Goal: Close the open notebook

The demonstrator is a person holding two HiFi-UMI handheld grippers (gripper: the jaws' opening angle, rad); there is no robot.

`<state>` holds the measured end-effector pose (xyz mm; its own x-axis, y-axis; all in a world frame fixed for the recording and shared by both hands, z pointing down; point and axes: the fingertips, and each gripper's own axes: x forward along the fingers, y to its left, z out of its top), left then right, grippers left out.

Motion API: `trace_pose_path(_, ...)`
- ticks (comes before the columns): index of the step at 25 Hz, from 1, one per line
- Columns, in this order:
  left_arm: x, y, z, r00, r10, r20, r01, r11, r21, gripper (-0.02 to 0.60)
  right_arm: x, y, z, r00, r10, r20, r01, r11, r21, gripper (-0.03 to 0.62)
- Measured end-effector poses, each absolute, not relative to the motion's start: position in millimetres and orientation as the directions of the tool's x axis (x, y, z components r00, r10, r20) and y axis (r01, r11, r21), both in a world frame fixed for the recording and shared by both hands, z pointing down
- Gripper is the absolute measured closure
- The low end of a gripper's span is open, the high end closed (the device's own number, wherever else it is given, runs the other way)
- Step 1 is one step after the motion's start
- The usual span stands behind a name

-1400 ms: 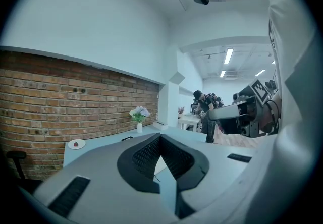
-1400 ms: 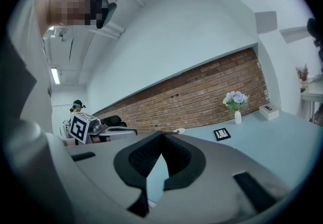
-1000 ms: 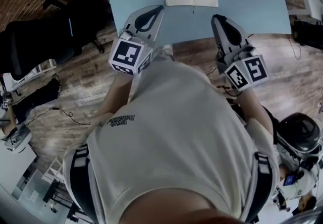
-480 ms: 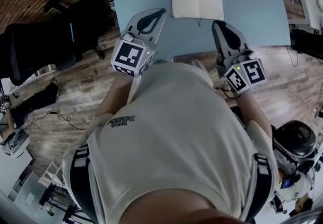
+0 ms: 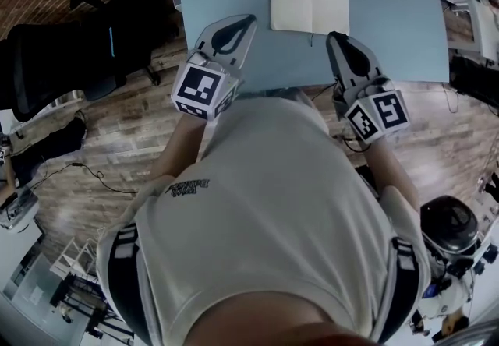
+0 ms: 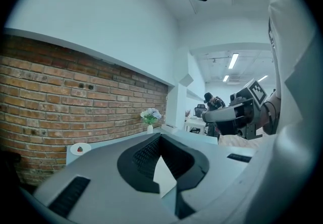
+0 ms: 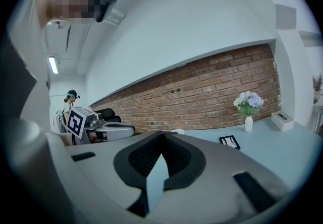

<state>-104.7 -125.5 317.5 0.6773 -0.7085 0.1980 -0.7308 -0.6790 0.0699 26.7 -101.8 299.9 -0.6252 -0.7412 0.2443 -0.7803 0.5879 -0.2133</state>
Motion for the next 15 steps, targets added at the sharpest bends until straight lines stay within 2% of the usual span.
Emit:
trace_pose_path(9,-99.8,-132.6,334.0,0.638,-0.729,0.247,-0.763,-0.643,0.072,0.571,37.0,-111.7,316.5,-0.649,-0.707,0.279,-0.761,0.606,-0.234,0.591)
trace_pose_path(15,-102.4,-144.7,361.4,0.607,-0.734,0.305,-0.784,-0.616,0.077,0.571,21.2,-121.0,323.5,-0.671,-0.662,0.334,-0.72,0.689,-0.079,0.591)
